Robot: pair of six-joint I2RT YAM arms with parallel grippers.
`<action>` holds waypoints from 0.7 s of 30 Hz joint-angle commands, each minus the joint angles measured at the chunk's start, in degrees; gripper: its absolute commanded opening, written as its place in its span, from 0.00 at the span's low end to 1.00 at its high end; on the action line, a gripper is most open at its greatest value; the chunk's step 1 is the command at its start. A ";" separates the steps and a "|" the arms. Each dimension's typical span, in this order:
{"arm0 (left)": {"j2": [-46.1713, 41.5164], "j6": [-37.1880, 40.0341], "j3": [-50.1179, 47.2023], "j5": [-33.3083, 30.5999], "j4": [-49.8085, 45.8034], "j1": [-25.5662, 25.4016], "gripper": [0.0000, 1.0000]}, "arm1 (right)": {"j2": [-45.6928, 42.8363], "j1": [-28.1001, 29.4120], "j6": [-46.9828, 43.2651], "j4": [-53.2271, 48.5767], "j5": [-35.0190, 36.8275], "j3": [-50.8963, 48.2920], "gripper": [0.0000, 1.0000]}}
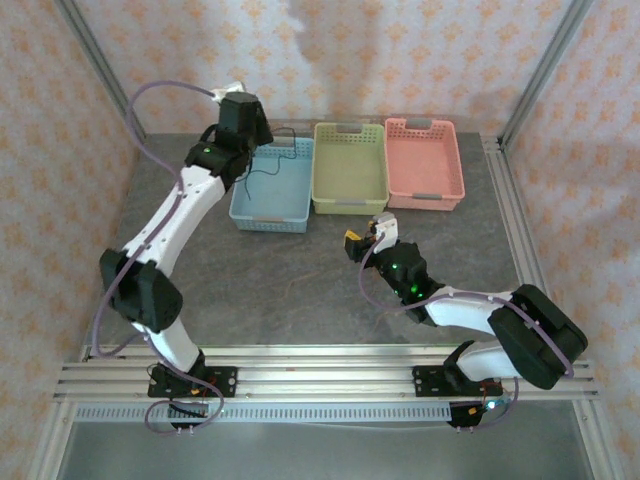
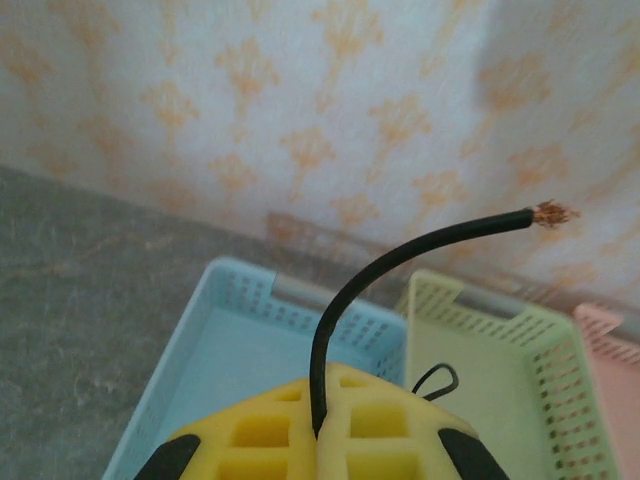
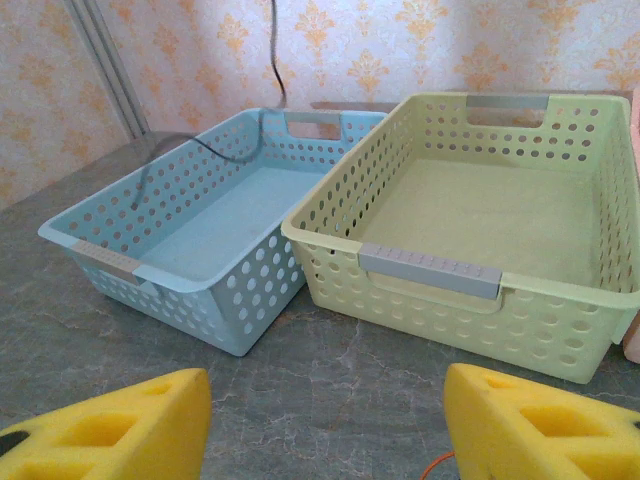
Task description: Untangle the cables
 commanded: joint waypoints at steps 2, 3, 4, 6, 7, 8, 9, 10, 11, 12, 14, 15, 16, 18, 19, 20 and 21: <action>5.18 0.15 -0.14 0.73 1.34 -0.01 0.00 | 1.07 0.38 -0.80 -1.04 -1.01 2.37 0.63; 6.75 -0.18 0.35 1.06 0.75 0.05 0.00 | 1.10 0.38 -0.82 -1.29 -1.07 2.44 0.62; 8.12 -0.68 0.60 1.54 0.34 0.20 0.00 | 1.23 0.47 -0.82 -1.43 -1.19 2.58 0.62; 12.05 -2.56 1.59 3.30 -0.58 0.91 0.00 | 1.45 0.43 -0.82 -1.59 -1.28 2.76 0.62; 14.09 -4.20 2.37 5.27 -1.44 1.64 0.00 | 1.54 0.38 -0.81 -1.71 -1.29 2.85 0.62; 16.01 -5.22 3.37 7.47 -2.42 2.20 0.00 | 1.47 0.43 -0.81 -1.76 -1.30 2.85 0.62; 18.48 -5.80 5.30 10.00 -4.06 2.68 0.00 | 1.50 0.50 -0.82 -1.98 -1.34 2.93 0.62; 21.01 -5.81 7.71 11.31 -6.76 2.88 0.00 | 1.59 0.46 -0.82 -2.20 -1.19 3.03 0.62; 23.17 -5.57 10.10 11.37 -9.27 2.85 0.00 | 1.70 0.37 -0.82 -2.37 -1.19 3.19 0.63; 25.07 -5.15 12.11 11.39 -11.13 2.87 0.00 | 1.70 0.42 -0.82 -2.49 -1.26 3.28 0.62; 26.86 -4.59 13.20 11.31 -12.46 2.96 0.00 | 1.86 0.44 -0.82 -2.76 -1.53 3.43 0.62; 26.99 -4.43 12.97 11.08 -12.58 3.06 0.03 | 1.87 0.44 -0.82 -2.82 -1.55 3.46 0.62; 26.63 -3.94 12.01 11.43 -11.67 3.12 0.20 | 1.92 0.44 -0.82 -2.86 -1.56 3.55 0.62; 24.78 -3.51 10.27 11.52 -10.20 3.15 0.41 | 2.10 0.42 -0.91 -3.11 -1.49 3.72 0.62; 23.72 -3.54 9.93 11.01 -10.33 3.15 0.48 | 2.13 0.46 -0.91 -3.34 -1.52 3.86 0.62; 22.77 -3.37 9.85 10.79 -10.51 3.15 0.52 | 2.22 0.46 -0.95 -3.51 -1.68 3.97 0.62; 21.56 -3.26 9.98 10.58 -10.91 3.13 0.57 | 2.24 0.45 -0.99 -3.64 -1.90 4.09 0.62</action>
